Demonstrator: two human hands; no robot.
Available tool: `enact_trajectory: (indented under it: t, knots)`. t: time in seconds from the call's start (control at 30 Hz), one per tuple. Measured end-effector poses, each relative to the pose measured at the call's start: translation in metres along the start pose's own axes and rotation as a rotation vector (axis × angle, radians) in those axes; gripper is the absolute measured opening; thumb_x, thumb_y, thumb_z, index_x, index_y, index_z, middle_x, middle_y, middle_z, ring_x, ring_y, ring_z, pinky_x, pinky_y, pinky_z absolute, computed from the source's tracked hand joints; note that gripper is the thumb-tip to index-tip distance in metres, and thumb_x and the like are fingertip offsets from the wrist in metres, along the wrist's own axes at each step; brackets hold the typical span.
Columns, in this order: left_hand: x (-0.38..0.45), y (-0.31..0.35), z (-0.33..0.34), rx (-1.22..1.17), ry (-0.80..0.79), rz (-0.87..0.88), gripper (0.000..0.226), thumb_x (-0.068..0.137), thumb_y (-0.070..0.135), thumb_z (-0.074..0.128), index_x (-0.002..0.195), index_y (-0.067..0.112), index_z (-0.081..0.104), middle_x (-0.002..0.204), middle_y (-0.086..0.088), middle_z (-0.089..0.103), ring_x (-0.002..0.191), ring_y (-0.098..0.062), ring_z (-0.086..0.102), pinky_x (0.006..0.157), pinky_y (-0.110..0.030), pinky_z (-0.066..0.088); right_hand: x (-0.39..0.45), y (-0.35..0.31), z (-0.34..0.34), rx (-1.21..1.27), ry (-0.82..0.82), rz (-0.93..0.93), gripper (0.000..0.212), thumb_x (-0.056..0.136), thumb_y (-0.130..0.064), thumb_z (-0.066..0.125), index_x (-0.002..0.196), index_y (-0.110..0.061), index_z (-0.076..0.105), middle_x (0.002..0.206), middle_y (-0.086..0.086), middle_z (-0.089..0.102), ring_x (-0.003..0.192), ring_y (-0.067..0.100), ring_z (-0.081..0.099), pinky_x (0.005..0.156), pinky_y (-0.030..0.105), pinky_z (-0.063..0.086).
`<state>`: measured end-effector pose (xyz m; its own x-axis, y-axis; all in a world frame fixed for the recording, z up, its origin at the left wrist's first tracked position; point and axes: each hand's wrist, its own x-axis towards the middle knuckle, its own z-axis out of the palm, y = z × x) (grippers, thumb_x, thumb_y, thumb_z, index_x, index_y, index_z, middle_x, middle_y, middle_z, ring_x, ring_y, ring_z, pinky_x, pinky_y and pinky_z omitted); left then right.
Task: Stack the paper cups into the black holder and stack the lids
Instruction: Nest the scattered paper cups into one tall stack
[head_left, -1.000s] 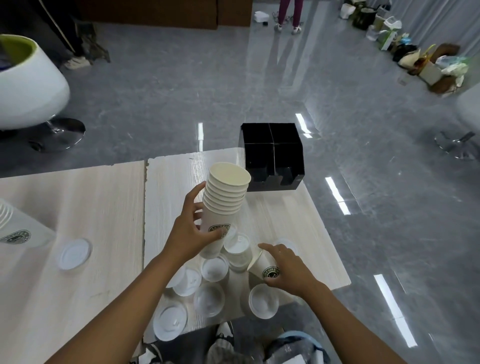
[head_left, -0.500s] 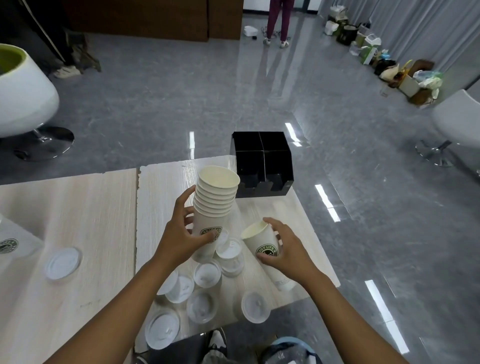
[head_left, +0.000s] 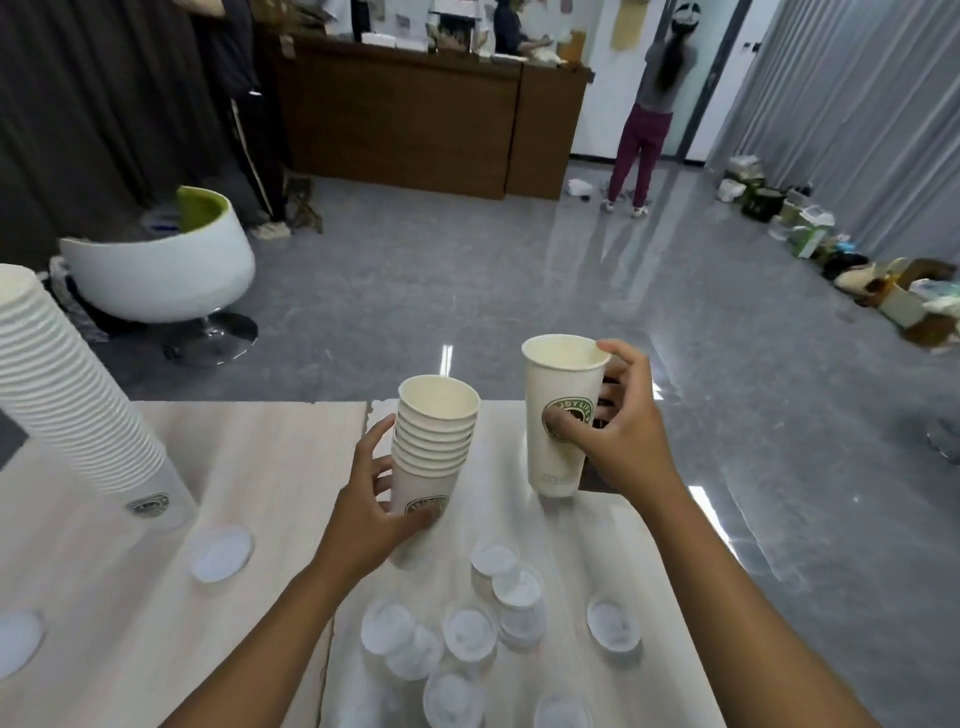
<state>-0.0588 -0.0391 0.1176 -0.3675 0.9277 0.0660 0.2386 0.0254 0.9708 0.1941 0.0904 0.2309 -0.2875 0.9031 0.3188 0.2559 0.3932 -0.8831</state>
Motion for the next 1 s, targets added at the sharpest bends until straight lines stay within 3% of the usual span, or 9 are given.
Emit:
enact_trajectory:
  t: [0.17,0.27,0.37,0.53,0.63,0.8,1.0]
  knots:
    - [-0.009,0.008,-0.042,0.0,0.054,0.022,0.113,0.068,0.02,0.098,0.137,0.075,0.027,0.136,0.022,0.054,0.117,0.006,0.06,0.089,-0.025,0.057,0.024,-0.062,0.036,0.084,0.039,-0.127,0.085,0.074,-0.016,0.091,0.138,-0.036,0.039,0.133,-0.008,0.052,0.106,0.003,0.063,0.083,0.019,0.056]
    - [-0.015,0.011,-0.068,0.013,0.071,0.028,0.113,0.067,0.022,0.098,0.133,0.079,0.026,0.136,0.02,0.054,0.115,0.011,0.058,0.088,-0.024,0.056,0.032,-0.099,0.066,0.159,0.058,-0.196,0.09,0.073,-0.017,0.093,0.141,-0.039,0.037,0.136,-0.003,0.052,0.112,0.009,0.063,0.092,0.029,0.058]
    - [-0.02,0.013,-0.095,0.003,0.092,0.026,0.112,0.067,0.026,0.099,0.133,0.079,0.025,0.14,0.012,0.056,0.121,-0.003,0.06,0.092,-0.026,0.055,0.035,-0.132,0.099,0.241,0.044,-0.246,0.094,0.073,-0.015,0.092,0.144,-0.039,0.035,0.138,0.003,0.051,0.117,0.018,0.063,0.096,0.038,0.059]
    - [-0.029,0.018,-0.138,0.009,0.114,0.046,0.113,0.067,0.028,0.099,0.135,0.079,0.024,0.144,0.011,0.054,0.127,-0.009,0.058,0.101,-0.034,0.056,0.028,-0.175,0.155,0.275,-0.02,-0.298,0.092,0.076,-0.011,0.09,0.148,-0.031,0.036,0.139,-0.008,0.052,0.118,0.009,0.062,0.094,0.027,0.057]
    - [-0.034,0.015,-0.164,0.009,0.115,0.05,0.112,0.068,0.028,0.098,0.136,0.078,0.024,0.145,0.015,0.052,0.13,-0.009,0.056,0.098,-0.026,0.056,0.024,-0.193,0.187,0.235,-0.081,-0.305,0.09,0.077,-0.016,0.09,0.148,-0.033,0.038,0.135,-0.022,0.05,0.114,-0.003,0.059,0.089,0.019,0.056]
    - [-0.041,0.009,-0.204,-0.001,0.15,0.059,0.113,0.067,0.028,0.098,0.136,0.079,0.024,0.14,0.021,0.053,0.125,-0.002,0.057,0.093,-0.023,0.055,0.022,-0.213,0.23,0.27,-0.086,-0.296,0.089,0.077,-0.018,0.09,0.148,-0.032,0.038,0.14,-0.006,0.054,0.119,0.012,0.063,0.092,0.031,0.06]
    - [-0.045,0.011,-0.246,-0.052,0.175,0.106,0.11,0.068,0.023,0.098,0.139,0.073,0.03,0.142,0.017,0.055,0.123,-0.001,0.06,0.093,-0.025,0.058,0.02,-0.228,0.276,0.276,-0.148,-0.278,0.086,0.077,-0.022,0.09,0.147,-0.028,0.039,0.137,-0.006,0.055,0.117,0.01,0.063,0.091,0.029,0.06]
